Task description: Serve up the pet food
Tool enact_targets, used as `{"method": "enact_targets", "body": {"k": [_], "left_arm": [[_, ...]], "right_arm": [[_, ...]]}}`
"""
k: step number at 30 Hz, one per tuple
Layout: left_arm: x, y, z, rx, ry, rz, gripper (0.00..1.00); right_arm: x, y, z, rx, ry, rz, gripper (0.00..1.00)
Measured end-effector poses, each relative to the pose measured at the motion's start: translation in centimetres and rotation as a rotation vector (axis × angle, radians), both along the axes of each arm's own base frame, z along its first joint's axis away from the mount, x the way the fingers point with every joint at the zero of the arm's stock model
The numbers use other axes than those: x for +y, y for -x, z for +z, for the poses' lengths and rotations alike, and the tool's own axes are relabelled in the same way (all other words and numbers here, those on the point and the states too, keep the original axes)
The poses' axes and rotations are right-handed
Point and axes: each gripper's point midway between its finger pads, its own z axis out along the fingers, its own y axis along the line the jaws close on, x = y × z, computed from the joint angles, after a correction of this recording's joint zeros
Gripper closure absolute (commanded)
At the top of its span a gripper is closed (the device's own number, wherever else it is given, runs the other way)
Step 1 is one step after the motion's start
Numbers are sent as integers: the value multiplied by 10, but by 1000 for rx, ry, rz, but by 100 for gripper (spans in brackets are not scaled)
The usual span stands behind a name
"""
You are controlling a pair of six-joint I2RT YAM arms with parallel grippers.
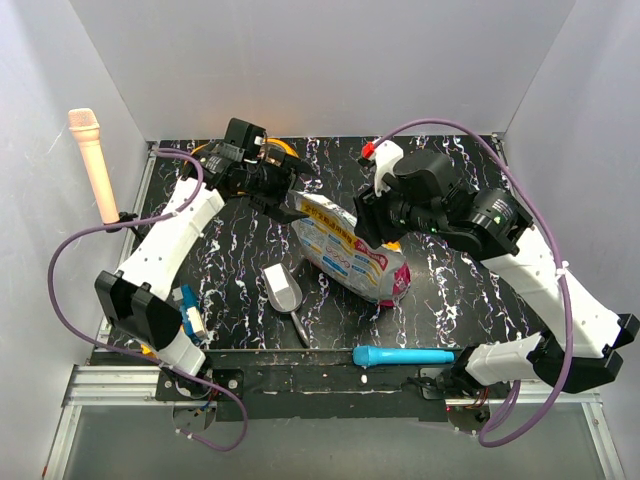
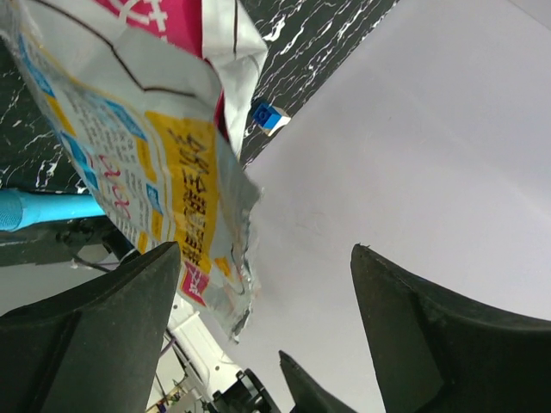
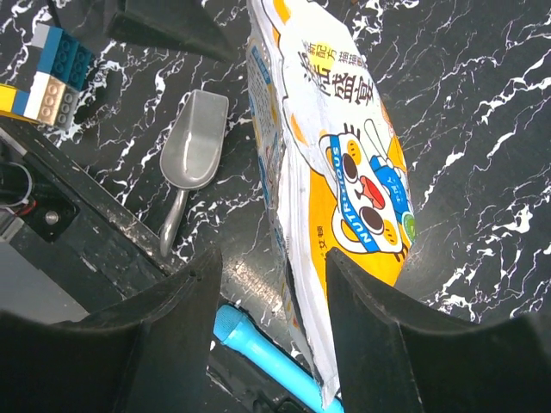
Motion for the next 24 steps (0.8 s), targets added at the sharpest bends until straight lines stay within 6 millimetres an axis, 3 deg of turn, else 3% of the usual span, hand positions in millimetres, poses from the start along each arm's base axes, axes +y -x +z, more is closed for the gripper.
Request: {"method": "enact_targets", "body": {"k": [6,17,24], "left_arm": [[5,17,4,15,12,-5,19],[5,18,2,17,12,-7,20],[7,21,-11,45,1,-8,23]], "right_arm": [[1,-1,7,-9,-20,-3,41],[3,1,8,5,-36,-2,41],[6,5,7,18,-40,17,39]]}}
